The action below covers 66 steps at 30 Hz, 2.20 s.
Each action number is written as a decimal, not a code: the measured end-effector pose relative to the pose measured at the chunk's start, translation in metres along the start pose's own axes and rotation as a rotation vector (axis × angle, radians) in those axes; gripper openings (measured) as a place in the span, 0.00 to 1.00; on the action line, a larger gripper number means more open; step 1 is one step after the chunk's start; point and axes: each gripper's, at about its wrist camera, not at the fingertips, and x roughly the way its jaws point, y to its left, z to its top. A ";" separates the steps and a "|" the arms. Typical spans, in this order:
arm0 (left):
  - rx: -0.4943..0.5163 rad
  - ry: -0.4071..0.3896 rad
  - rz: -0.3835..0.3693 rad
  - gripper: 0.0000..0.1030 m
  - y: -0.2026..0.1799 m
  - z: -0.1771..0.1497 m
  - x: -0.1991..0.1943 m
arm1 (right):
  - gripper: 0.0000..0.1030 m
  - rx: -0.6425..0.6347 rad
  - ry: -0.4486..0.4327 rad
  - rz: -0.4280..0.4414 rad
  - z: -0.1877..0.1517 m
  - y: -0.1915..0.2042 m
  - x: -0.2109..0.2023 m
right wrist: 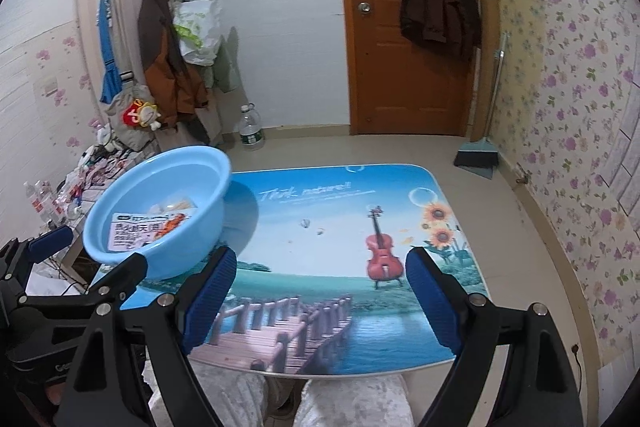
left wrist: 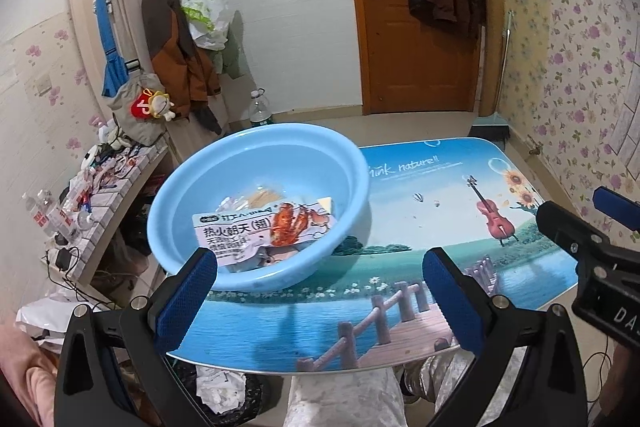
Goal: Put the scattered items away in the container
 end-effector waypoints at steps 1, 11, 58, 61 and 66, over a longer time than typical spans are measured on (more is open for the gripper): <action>0.002 0.002 -0.002 1.00 -0.002 0.000 0.000 | 0.86 0.004 0.001 -0.005 0.000 -0.002 0.000; 0.004 -0.004 -0.003 1.00 -0.005 0.003 -0.001 | 0.86 0.017 0.018 -0.021 -0.002 -0.011 0.002; -0.042 0.030 0.001 1.00 0.011 -0.005 0.003 | 0.85 -0.010 0.034 -0.018 -0.007 0.006 0.006; -0.038 0.029 -0.001 1.00 0.011 -0.005 0.002 | 0.85 -0.008 0.034 -0.018 -0.008 0.005 0.006; -0.031 0.031 -0.016 1.00 0.009 -0.006 0.002 | 0.86 -0.010 0.035 -0.017 -0.008 0.005 0.006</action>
